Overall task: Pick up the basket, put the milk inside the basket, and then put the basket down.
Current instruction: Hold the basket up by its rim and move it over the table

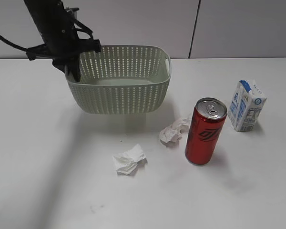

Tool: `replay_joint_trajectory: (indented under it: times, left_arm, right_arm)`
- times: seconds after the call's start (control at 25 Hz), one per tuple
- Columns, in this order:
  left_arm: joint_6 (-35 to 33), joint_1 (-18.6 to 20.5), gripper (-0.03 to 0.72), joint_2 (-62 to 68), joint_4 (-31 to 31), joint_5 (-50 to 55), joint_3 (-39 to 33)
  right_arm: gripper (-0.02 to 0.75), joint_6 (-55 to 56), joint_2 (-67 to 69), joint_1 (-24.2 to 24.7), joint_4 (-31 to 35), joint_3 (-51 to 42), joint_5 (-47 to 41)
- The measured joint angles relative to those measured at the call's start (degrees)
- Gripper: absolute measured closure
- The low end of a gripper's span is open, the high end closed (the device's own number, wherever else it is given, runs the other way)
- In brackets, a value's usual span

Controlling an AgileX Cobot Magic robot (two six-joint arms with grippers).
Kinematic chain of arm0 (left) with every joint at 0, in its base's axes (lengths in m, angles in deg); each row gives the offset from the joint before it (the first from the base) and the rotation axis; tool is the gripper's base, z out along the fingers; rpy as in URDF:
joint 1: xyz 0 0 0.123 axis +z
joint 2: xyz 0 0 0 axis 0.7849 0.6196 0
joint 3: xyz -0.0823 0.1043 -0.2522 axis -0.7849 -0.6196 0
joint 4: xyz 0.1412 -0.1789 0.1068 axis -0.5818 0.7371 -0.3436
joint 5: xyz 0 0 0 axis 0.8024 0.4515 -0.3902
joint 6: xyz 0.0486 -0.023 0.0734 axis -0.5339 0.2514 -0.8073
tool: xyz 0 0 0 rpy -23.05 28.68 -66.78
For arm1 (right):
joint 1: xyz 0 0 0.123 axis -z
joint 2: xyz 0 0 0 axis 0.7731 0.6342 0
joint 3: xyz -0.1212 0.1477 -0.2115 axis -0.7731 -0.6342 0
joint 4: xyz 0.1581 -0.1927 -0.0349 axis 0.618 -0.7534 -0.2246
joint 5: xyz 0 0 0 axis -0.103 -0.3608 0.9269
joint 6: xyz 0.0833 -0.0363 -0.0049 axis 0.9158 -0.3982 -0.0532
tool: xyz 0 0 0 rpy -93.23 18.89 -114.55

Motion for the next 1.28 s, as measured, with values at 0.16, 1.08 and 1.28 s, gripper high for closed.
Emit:
replay_joint_trajectory:
  times: [0.16,1.08,1.28]
  left_arm:
    - [2.2,-2.7,0.69,-5.0,-3.8,0.1,-4.3]
    - [5.6,-6.8,0.69,-32.7,1.0,-20.6,-53.8]
    - [5.6,-6.8,0.69,-32.7,1.9,-23.1,-56.0]
  right_arm:
    - [0.147,0.0,0.0,0.0,0.0,0.0,0.0]
    - [0.147,0.2,0.0,0.0,0.3,0.0,0.0]
    - [0.147,1.9,3.9,0.0,0.5,2.6,0.2]
